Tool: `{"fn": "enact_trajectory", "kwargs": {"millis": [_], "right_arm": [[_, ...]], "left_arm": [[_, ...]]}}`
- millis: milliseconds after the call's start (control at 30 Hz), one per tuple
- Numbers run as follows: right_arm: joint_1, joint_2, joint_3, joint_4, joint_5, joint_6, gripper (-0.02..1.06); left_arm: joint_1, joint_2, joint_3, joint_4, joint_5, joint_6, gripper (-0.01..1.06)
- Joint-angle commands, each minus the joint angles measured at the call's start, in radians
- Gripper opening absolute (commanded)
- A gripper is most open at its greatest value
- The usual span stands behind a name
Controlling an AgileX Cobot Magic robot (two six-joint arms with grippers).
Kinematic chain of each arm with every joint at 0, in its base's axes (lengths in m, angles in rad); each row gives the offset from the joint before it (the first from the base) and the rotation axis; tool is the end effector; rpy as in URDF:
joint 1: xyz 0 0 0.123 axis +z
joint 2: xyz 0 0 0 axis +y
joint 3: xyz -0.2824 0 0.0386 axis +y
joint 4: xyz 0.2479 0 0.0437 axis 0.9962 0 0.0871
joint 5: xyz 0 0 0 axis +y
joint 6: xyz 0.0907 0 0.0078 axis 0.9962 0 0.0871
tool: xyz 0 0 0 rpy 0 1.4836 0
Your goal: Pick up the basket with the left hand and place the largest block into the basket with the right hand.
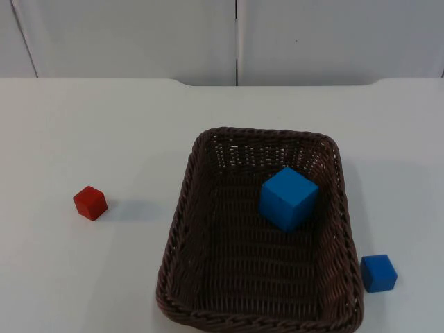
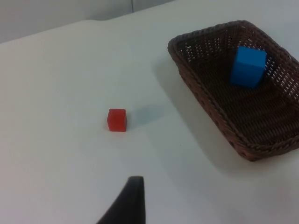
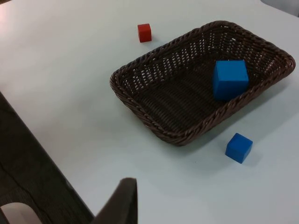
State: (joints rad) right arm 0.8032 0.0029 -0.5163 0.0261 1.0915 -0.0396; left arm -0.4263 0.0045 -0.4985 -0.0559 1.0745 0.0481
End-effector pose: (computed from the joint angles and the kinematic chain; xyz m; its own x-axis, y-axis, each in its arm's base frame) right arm -0.0068 -0.0040 0.2792 -0.3069 -0.3577 -0.8819 -0.7423 0.6699 -0.0134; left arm -0.0061 -0.0022 0.2758 -0.4208 0.2147 -0.8814 0.4616 0.8871 -0.0043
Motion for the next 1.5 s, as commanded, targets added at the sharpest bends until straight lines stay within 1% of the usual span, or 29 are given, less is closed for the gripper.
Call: {"fn": "enact_trajectory", "kwargs": {"millis": [0, 100, 200, 233, 267, 367, 433, 467, 600, 633, 767, 800, 900, 933, 1000, 1100, 1200, 1467], "right_arm": [[-0.002, -0.003, 0.003, 0.005, -0.013, -0.001, 1.05], [-0.002, -0.003, 0.003, 0.004, -0.013, -0.001, 1.05], [-0.002, -0.003, 0.003, 0.004, -0.013, -0.001, 1.05], [-0.002, -0.003, 0.003, 0.004, -0.013, -0.001, 1.05], [-0.002, -0.003, 0.003, 0.004, -0.013, -0.001, 1.05], [-0.002, -0.003, 0.003, 0.004, -0.013, -0.001, 1.05], [-0.002, -0.003, 0.003, 0.004, -0.013, -0.001, 1.05], [-0.002, -0.003, 0.003, 0.004, -0.013, -0.001, 1.05], [-0.002, -0.003, 0.003, 0.004, -0.013, 0.002, 1.05], [-0.002, -0.003, 0.003, 0.004, -0.013, 0.002, 1.05], [-0.002, -0.003, 0.003, 0.004, -0.013, 0.002, 1.05], [-0.002, -0.003, 0.003, 0.004, -0.013, 0.002, 1.05], [-0.002, -0.003, 0.003, 0.004, -0.013, 0.002, 1.05], [-0.002, -0.003, 0.003, 0.004, -0.013, 0.002, 1.05], [-0.002, -0.003, 0.003, 0.004, -0.013, 0.002, 1.05], [-0.002, -0.003, 0.003, 0.004, -0.013, 0.002, 1.05], [-0.002, -0.003, 0.003, 0.004, -0.013, 0.002, 1.05], [-0.009, -0.003, 0.003, 0.004, -0.013, 0.001, 1.05]], "left_arm": [[-0.004, -0.004, 0.004, 0.002, 0.0, -0.006, 1.05], [0.005, -0.004, 0.004, 0.002, 0.0, -0.006, 1.05], [0.038, -0.004, 0.004, 0.002, 0.0, -0.004, 1.05], [0.061, -0.004, 0.004, 0.002, 0.0, -0.004, 1.05], [0.061, -0.004, 0.004, 0.002, 0.0, -0.004, 1.05], [0.105, -0.004, 0.004, 0.002, 0.0, -0.004, 1.05], [0.151, -0.004, 0.004, 0.002, 0.0, -0.004, 1.05], [0.151, -0.004, 0.004, 0.002, 0.0, -0.004, 1.05], [0.224, -0.004, 0.004, 0.002, 0.0, -0.004, 1.05], [0.224, -0.004, 0.004, 0.002, 0.0, -0.004, 1.05], [0.294, -0.004, 0.004, 0.002, 0.0, -0.004, 1.05], [0.294, -0.004, 0.004, 0.002, 0.0, -0.004, 1.05], [0.348, -0.004, 0.004, 0.002, 0.0, -0.004, 1.05], [0.379, -0.004, 0.004, 0.002, 0.0, -0.004, 1.05], [0.39, -0.004, 0.004, 0.002, 0.0, -0.004, 1.05], [0.449, -0.004, 0.004, 0.002, 0.0, -0.004, 1.05], [0.463, -0.004, 0.004, 0.002, 0.0, -0.004, 1.05], [0.463, -0.004, 0.004, 0.002, 0.0, -0.004, 1.05]]}}
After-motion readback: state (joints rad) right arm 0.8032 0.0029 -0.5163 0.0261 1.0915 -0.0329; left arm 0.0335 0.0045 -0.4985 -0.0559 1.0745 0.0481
